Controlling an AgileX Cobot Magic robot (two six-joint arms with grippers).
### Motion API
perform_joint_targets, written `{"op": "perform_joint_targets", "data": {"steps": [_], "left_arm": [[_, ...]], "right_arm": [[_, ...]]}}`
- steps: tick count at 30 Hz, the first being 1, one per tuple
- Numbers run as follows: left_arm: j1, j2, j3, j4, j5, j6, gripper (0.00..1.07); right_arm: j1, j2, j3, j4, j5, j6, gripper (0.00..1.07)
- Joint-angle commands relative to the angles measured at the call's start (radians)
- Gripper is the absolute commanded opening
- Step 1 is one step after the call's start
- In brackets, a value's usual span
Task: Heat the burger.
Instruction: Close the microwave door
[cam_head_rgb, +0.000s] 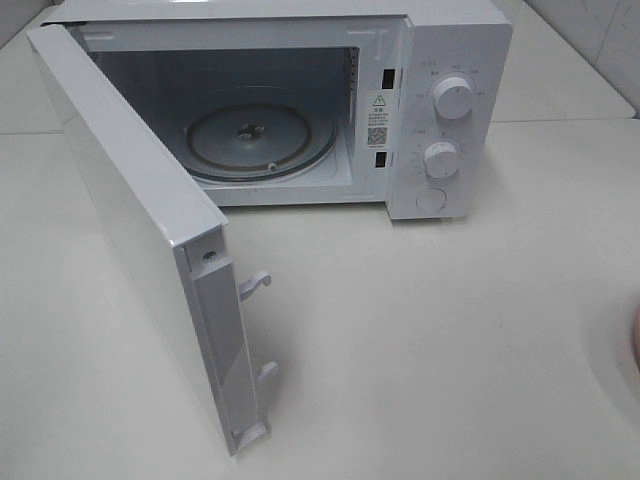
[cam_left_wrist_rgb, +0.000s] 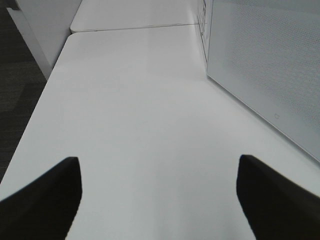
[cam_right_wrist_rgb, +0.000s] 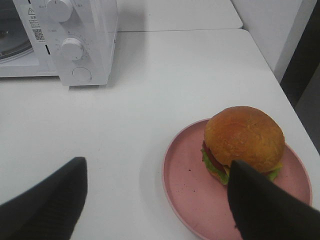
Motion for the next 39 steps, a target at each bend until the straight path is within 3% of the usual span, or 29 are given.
{"op": "perform_joint_targets", "data": {"steps": [1,39], "left_arm": [[0.005,-0.004,0.000,-0.005,-0.005,-0.002,0.78],[0.005,-0.004,0.000,-0.005,-0.005,-0.002,0.78]], "right_arm": [[-0.004,-0.028,0.003,-0.005,-0.006,-0.002,0.74],[-0.004,-0.028,0.003,-0.005,-0.006,-0.002,0.73]]}}
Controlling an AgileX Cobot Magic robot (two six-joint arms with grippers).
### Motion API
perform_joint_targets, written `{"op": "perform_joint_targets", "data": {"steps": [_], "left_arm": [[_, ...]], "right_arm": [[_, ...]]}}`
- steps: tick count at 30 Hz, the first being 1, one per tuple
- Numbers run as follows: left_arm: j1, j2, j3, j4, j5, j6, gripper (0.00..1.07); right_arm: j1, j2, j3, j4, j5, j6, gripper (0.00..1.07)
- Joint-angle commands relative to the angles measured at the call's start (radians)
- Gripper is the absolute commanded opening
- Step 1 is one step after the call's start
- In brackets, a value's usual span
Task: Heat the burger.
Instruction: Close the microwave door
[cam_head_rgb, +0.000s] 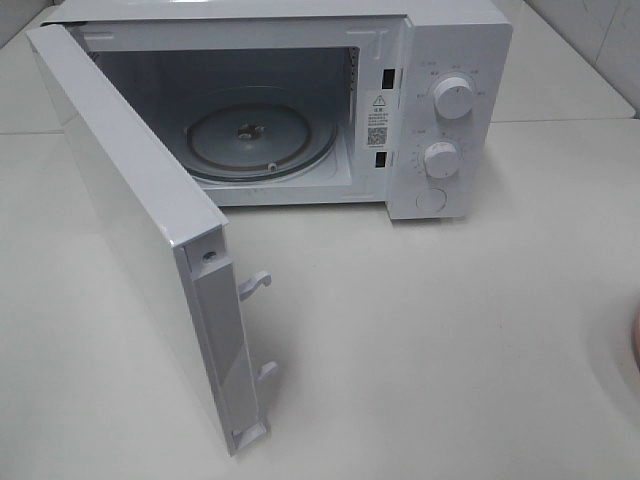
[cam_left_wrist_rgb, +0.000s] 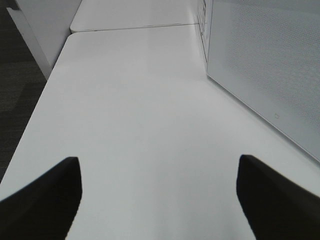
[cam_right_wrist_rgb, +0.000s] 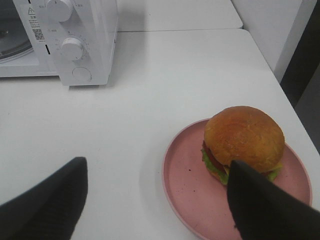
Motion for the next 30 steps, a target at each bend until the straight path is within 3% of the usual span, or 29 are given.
{"op": "perform_joint_targets", "data": {"steps": [1,30], "left_arm": [[0.005,-0.004,0.000,-0.005,-0.005,-0.002,0.78],[0.005,-0.004,-0.025,-0.023,-0.017,0.008,0.78]], "right_arm": [[-0.004,-0.028,0.003,-0.005,-0.006,-0.002,0.73],[-0.004,-0.028,0.003,-0.005,-0.006,-0.002,0.73]]}}
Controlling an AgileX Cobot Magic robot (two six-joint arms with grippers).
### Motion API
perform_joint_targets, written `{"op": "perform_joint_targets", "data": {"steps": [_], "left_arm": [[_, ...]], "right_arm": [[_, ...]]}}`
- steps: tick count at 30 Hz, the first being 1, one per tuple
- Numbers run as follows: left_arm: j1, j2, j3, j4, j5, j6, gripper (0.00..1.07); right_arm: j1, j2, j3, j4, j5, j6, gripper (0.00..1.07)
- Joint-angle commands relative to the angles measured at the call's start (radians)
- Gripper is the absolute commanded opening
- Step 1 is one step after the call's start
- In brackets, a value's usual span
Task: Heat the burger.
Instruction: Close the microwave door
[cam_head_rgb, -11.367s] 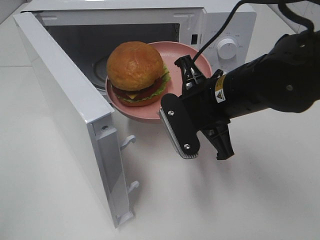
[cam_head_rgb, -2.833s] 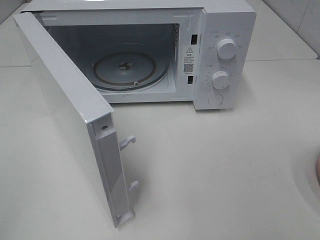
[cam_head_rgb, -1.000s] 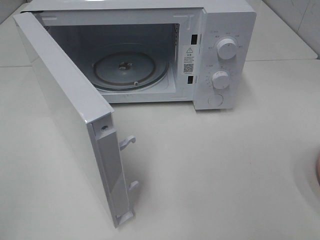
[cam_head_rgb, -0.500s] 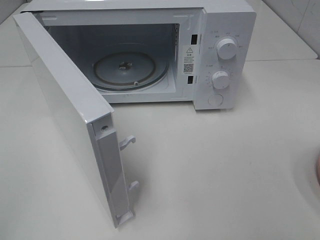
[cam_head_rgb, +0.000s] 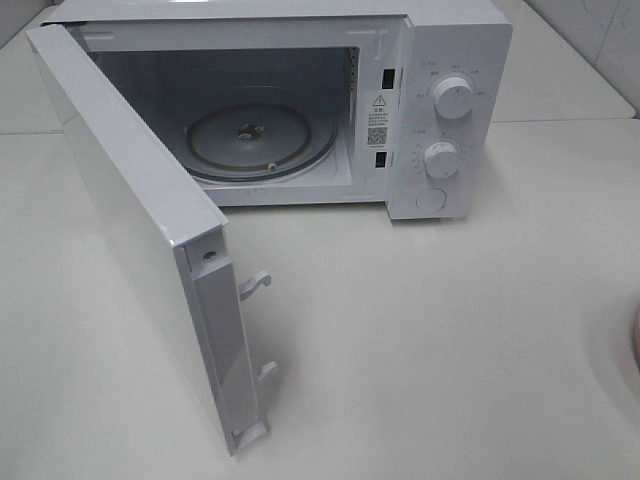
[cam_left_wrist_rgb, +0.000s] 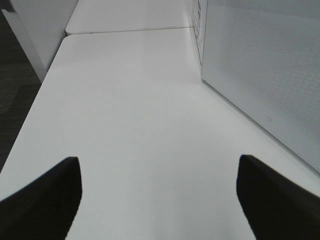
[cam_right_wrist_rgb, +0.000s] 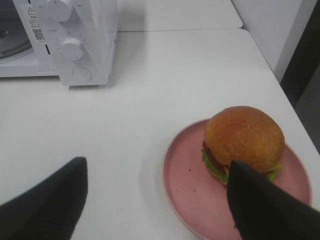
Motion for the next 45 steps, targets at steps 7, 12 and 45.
{"op": "perform_joint_targets", "data": {"steps": [7,12,45], "left_arm": [[0.005,-0.004,-0.016,-0.005,-0.088,0.012,0.78],[0.005,0.003,-0.016,-0.009,-0.185,0.003,0.78],[0.005,0.736,-0.011,-0.050,-0.855,0.001,0.76]], "right_arm": [[-0.004,-0.028,0.003,-0.005,-0.006,-0.002,0.73],[-0.004,-0.028,0.003,-0.005,-0.006,-0.002,0.73],[-0.004,-0.028,0.003,-0.005,-0.006,-0.002,0.73]]}}
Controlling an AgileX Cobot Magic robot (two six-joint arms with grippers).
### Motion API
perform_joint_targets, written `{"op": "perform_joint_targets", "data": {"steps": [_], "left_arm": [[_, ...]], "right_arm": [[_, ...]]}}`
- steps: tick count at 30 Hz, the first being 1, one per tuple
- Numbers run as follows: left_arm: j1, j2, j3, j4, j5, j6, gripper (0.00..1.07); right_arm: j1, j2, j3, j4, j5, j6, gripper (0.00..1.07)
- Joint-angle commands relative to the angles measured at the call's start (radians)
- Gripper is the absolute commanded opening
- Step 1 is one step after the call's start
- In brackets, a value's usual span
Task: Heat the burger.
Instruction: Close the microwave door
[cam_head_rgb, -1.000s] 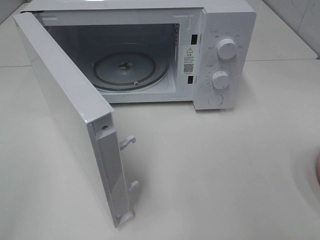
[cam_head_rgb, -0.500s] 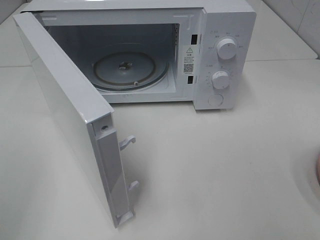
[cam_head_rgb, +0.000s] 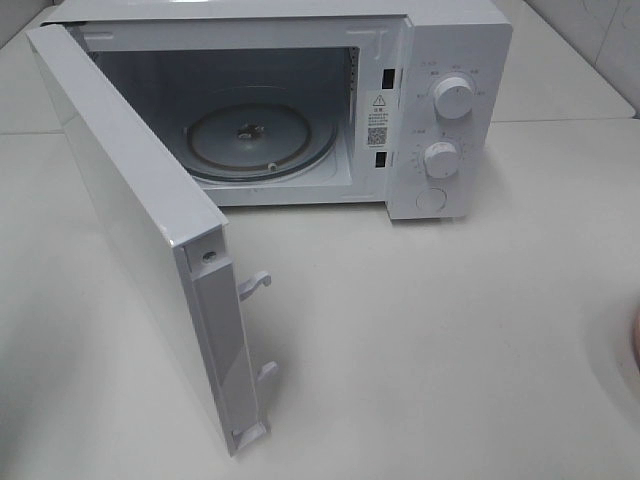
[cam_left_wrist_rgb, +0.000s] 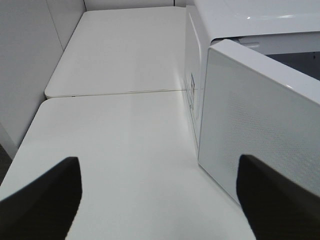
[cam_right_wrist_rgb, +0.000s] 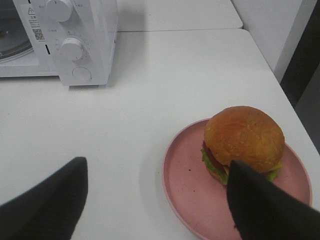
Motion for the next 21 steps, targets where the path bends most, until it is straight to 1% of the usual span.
{"op": "perform_joint_targets", "data": {"steps": [1,2,3,4,5,6,7,8,9,10,11,12,13,14,15,16,17,21], "left_arm": [[0.005,0.070,0.002,-0.012,-0.115,-0.006,0.74],[0.005,0.070,0.002,-0.012,-0.115,-0.006,0.74],[0.005,0.111,0.016,-0.012,-0.172,-0.006,0.68],[0.005,0.129,0.022,-0.012,-0.193,-0.006,0.65],[0.005,0.129,0.022,-0.012,-0.193,-0.006,0.65],[0.005,0.165,0.032,-0.012,-0.231,-0.006,0.59],[0.005,0.184,0.035,-0.012,-0.245,-0.006,0.55],[0.005,0.184,0.035,-0.012,-0.245,-0.006,0.55],[0.005,0.219,0.035,-0.012,-0.265,-0.006,0.48],[0.005,0.238,0.035,-0.012,-0.275,-0.006,0.43],[0.005,0.238,0.035,-0.012,-0.275,-0.006,0.43],[0.005,0.275,0.035,-0.012,-0.297,-0.006,0.31],[0.005,0.275,0.035,-0.012,-0.297,-0.006,0.31],[0.005,0.308,0.035,-0.012,-0.330,-0.006,0.18],[0.004,0.326,0.036,-0.012,-0.346,-0.006,0.11],[0.004,0.326,0.036,-0.012,-0.346,-0.006,0.11],[0.004,0.356,0.036,-0.012,-0.373,-0.006,0.00],[0.004,0.403,0.036,-0.012,-0.414,-0.006,0.00]], "right_arm": [[-0.004,-0.028,0.003,-0.005,-0.006,-0.002,0.73],[-0.004,-0.028,0.003,-0.005,-0.006,-0.002,0.73],[-0.004,-0.028,0.003,-0.005,-0.006,-0.002,0.73],[-0.004,-0.028,0.003,-0.005,-0.006,-0.002,0.73],[-0.004,-0.028,0.003,-0.005,-0.006,-0.002,0.73],[-0.004,-0.028,0.003,-0.005,-0.006,-0.002,0.73],[-0.004,-0.028,0.003,-0.005,-0.006,-0.002,0.73],[-0.004,-0.028,0.003,-0.005,-0.006,-0.002,0.73],[-0.004,-0.028,0.003,-0.005,-0.006,-0.002,0.73],[-0.004,-0.028,0.003,-0.005,-0.006,-0.002,0.73],[-0.004,-0.028,0.003,-0.005,-0.006,-0.002,0.73],[-0.004,-0.028,0.003,-0.005,-0.006,-0.002,0.73],[-0.004,-0.028,0.003,-0.005,-0.006,-0.002,0.73],[-0.004,-0.028,0.003,-0.005,-0.006,-0.002,0.73],[-0.004,-0.028,0.003,-0.005,-0.006,-0.002,0.73],[-0.004,-0.028,0.003,-0.005,-0.006,-0.002,0.73],[-0.004,-0.028,0.003,-0.005,-0.006,-0.002,0.73],[-0.004,-0.028,0.003,-0.005,-0.006,-0.002,0.73]]}}
